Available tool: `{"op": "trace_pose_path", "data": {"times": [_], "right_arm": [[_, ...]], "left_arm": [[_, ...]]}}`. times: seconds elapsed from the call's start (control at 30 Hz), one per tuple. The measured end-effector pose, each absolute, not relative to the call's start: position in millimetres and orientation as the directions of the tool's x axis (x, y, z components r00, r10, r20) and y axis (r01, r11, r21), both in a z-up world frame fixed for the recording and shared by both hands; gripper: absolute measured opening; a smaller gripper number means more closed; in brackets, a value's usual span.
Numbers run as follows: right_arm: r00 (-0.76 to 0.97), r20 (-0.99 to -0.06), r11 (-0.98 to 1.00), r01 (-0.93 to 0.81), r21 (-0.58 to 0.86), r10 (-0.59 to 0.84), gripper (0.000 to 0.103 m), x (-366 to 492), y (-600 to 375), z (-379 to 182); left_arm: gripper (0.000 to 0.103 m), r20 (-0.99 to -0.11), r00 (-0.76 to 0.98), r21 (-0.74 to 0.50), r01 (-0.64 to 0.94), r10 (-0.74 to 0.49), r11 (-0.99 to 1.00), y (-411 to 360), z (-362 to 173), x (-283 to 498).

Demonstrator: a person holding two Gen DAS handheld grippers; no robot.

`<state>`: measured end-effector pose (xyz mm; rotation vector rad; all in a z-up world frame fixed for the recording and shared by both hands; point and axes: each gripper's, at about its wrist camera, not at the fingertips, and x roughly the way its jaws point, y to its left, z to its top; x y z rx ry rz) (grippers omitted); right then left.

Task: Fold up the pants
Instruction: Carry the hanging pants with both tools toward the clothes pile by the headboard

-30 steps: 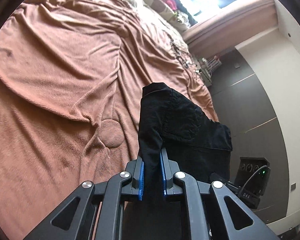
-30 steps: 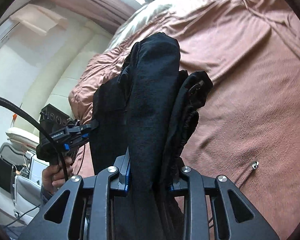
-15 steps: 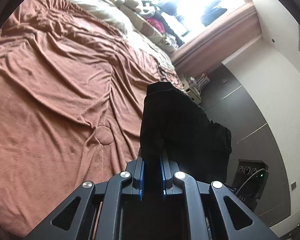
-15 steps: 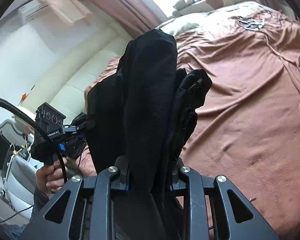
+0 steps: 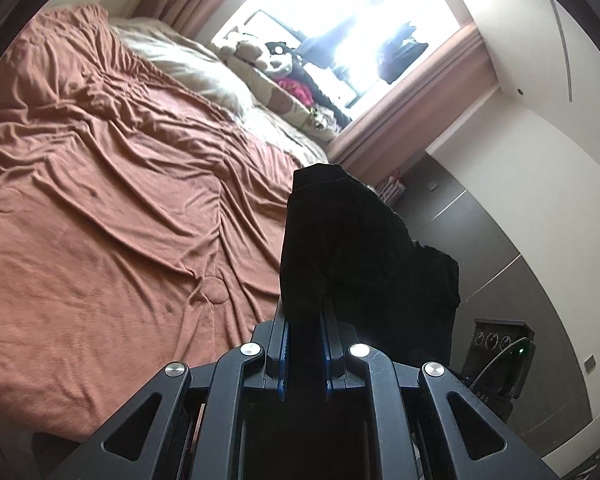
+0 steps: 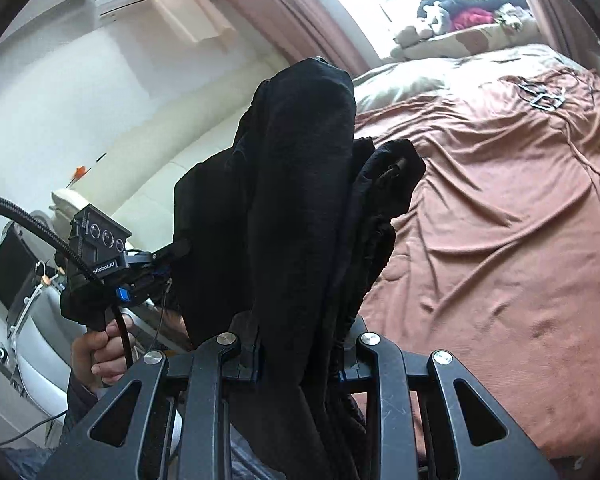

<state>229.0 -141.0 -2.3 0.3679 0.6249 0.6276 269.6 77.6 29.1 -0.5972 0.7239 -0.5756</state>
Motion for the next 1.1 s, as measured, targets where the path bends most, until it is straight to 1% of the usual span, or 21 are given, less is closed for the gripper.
{"op": "trace_pose_path", "data": {"times": [0.23, 0.6, 0.87, 1.1], "right_arm": [[0.62, -0.412, 0.737, -0.469, 0.487, 0.667, 0.023, 232, -122, 7], [0.601, -0.361, 0.698, -0.565, 0.44, 0.714, 0.023, 215, -93, 29], [0.571, -0.336, 0.661, -0.613, 0.433, 0.749, 0.023, 200, -74, 27], [0.547, -0.307, 0.627, -0.656, 0.42, 0.779, 0.023, 194, -61, 36]], "left_arm": [[0.013, -0.401, 0.659, -0.658, 0.277, -0.636, 0.701, 103, 54, 235], [0.013, -0.334, 0.743, -0.631, 0.28, -0.579, 0.724, 149, 98, 172], [0.013, -0.309, 0.783, -0.597, 0.282, -0.539, 0.751, 170, 128, 131], [0.012, -0.289, 0.819, -0.572, 0.268, -0.497, 0.775, 189, 152, 97]]}}
